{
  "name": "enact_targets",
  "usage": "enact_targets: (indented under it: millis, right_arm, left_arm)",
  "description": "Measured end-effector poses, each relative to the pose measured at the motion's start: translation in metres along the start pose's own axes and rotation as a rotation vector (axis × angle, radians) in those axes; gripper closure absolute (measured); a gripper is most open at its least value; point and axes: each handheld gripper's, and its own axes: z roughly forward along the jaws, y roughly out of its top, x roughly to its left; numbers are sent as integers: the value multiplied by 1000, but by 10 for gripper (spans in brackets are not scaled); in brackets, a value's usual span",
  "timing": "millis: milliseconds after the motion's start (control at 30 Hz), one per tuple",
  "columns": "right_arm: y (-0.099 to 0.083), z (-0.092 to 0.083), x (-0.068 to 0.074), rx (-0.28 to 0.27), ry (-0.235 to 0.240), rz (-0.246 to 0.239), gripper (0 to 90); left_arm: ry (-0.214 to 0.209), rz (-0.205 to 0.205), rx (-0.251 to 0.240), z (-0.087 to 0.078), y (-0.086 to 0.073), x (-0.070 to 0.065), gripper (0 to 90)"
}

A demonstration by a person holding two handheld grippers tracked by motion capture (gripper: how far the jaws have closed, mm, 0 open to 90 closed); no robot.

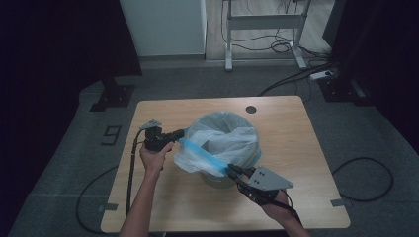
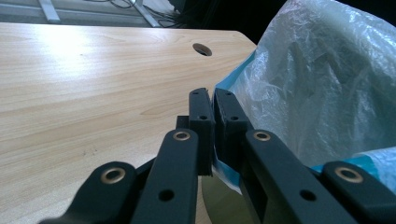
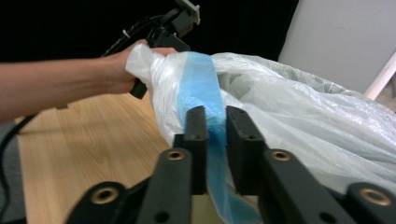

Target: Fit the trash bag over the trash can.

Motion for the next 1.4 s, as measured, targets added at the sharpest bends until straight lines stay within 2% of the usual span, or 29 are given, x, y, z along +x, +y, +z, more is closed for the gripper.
enact_targets:
  millis: [100,167,300,500,633,833,900,1067,1133,1167,1233,1300,1333,1400]
  right_arm:
    - [-5,2,4,9,1,-5,889]
    - [-8,4,4,4,12,10,892]
    - [-15,5,7,6,44,-5,892]
    - [-32,11,13,51,99,-11,892]
    - [-46,17,16,106,118,-19,892]
    - [-76,30,11,207,125,14,892]
    - [-86,33,6,237,118,38,892]
    - [-105,33,-6,259,104,103,891]
    - [-106,31,-10,245,99,134,860]
    - [-106,30,-11,233,101,146,828]
    - [-105,26,-13,205,103,167,781]
    - [-105,21,-17,183,114,194,723]
    - [-105,19,-18,171,120,213,665]
    - [-105,14,-21,145,122,244,608]
  left_arm:
    - [0,0,0,0,0,0,858]
    - [0,0,-2,-1,0,0,858]
    - [-2,-1,-3,-2,-1,1,855]
    - [-14,0,-1,-4,-3,0,847]
    - [-11,2,9,-5,-4,0,847]
    - [-14,-9,37,-4,-9,3,843]
    - [-19,-10,54,-2,-10,4,833]
    - [-33,0,66,0,-11,2,808]
    - [-30,24,54,-2,-11,0,742]
    - [-12,45,43,-4,-11,-2,678]
    - [9,77,24,-9,-10,-5,496]
    - [4,89,-10,-17,-9,-5,341]
    - [-2,93,-30,-21,-8,-4,286]
    - [-28,103,-53,-30,-6,-2,219]
